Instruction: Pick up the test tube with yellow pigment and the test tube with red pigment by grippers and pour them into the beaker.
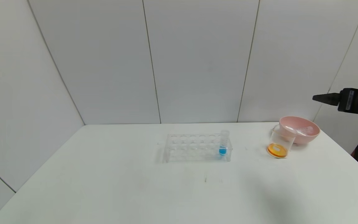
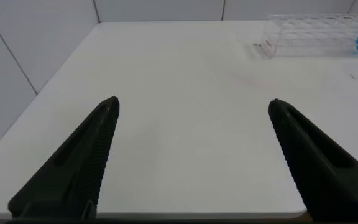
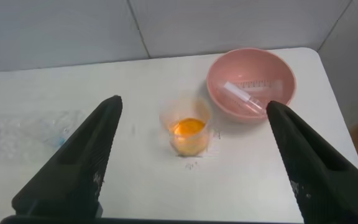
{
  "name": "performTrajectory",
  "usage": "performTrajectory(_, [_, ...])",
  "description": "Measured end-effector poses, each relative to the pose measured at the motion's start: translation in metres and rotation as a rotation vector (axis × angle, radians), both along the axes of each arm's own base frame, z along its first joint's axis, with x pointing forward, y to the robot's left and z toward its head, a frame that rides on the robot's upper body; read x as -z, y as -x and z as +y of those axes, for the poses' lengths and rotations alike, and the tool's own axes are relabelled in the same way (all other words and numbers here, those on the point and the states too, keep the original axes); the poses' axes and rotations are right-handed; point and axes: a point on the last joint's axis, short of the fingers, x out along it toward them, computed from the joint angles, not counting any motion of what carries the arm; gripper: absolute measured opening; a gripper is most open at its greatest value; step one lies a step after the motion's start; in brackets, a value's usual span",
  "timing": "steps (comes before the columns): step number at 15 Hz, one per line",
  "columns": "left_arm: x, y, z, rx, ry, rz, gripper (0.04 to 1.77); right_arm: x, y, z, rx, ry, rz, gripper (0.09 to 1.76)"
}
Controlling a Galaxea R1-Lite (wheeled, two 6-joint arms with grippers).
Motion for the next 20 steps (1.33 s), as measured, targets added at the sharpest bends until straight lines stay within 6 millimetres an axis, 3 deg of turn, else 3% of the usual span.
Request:
performTrajectory(6, [0.0, 0.0, 0.0, 0.0, 0.0, 0.0, 1.72, -0.015, 0.126, 0.019, -0.098, 0.032, -0.165, 1.69])
performTrajectory(10, [0.0, 0.0, 0.0, 0.0, 0.0, 0.0, 1.72, -0.011, 0.193, 0.02, -0.044, 0.077, -0.302, 1.7])
performTrajectory(16, [0.0, 0.0, 0.0, 0.0, 0.0, 0.0, 1.72, 0.014, 0.277, 0.022, -0.015, 0.115, -0.512, 1.7])
performTrajectory(20, [0.0, 0.0, 0.0, 0.0, 0.0, 0.0, 1.72, 0.053, 0.309, 0.022, -0.027, 0.18, -0.591, 1.7])
